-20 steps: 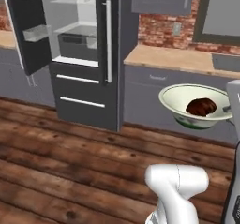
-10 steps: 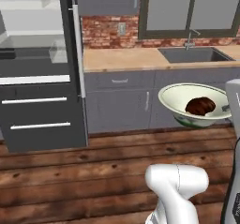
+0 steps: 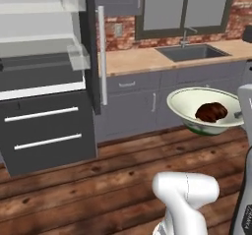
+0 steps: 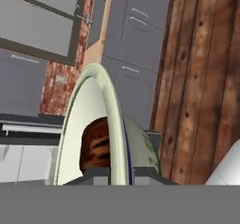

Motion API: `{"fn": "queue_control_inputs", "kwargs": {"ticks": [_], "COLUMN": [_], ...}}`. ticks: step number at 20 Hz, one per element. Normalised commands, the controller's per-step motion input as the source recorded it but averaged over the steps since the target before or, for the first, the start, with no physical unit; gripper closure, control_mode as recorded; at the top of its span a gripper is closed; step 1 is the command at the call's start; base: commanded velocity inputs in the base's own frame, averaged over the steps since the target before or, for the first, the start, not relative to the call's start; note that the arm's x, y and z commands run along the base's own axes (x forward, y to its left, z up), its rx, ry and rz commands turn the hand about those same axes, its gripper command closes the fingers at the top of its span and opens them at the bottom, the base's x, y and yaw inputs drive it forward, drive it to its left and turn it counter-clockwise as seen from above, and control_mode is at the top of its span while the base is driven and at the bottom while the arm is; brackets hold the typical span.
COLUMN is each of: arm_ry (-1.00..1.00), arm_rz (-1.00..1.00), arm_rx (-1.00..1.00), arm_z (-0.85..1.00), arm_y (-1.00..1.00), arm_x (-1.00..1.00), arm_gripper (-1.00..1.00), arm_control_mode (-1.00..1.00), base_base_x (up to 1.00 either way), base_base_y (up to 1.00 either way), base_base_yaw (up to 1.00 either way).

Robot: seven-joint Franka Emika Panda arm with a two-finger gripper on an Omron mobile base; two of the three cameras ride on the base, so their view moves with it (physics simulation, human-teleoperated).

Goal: Place one of the steaks on the plate and the other in the bowl. Then place the bowl in the fridge.

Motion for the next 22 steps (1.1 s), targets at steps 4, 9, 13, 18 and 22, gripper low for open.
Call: {"fn": "queue_control_inputs", "kwargs": {"ticks": [4,9,13,18,22], "arm_ry": [0.0,0.0,0.0,0.0,0.0], "arm_rz": [0.0,0.0,0.0,0.0,0.0], "arm_rx": [0.0,0.0,0.0,0.0,0.0], "arm_z": [0.0,0.0,0.0,0.0,0.0], "arm_y": [0.0,0.0,0.0,0.0,0.0], "arm_x": [0.0,0.0,0.0,0.0,0.0], "arm_gripper": [1.0,1.0,1.0,1.0,1.0], "arm_control_mode": [1.0,1.0,1.0,1.0,1.0], "base_base_x": [0.01,0.36,1.0,1.0,1.0], "base_base_y": [1.0,1.0,0.92,1.0,0.46], "base_base_yaw": [-0.14,-0.12,-0.08,-0.04,0.0]}}
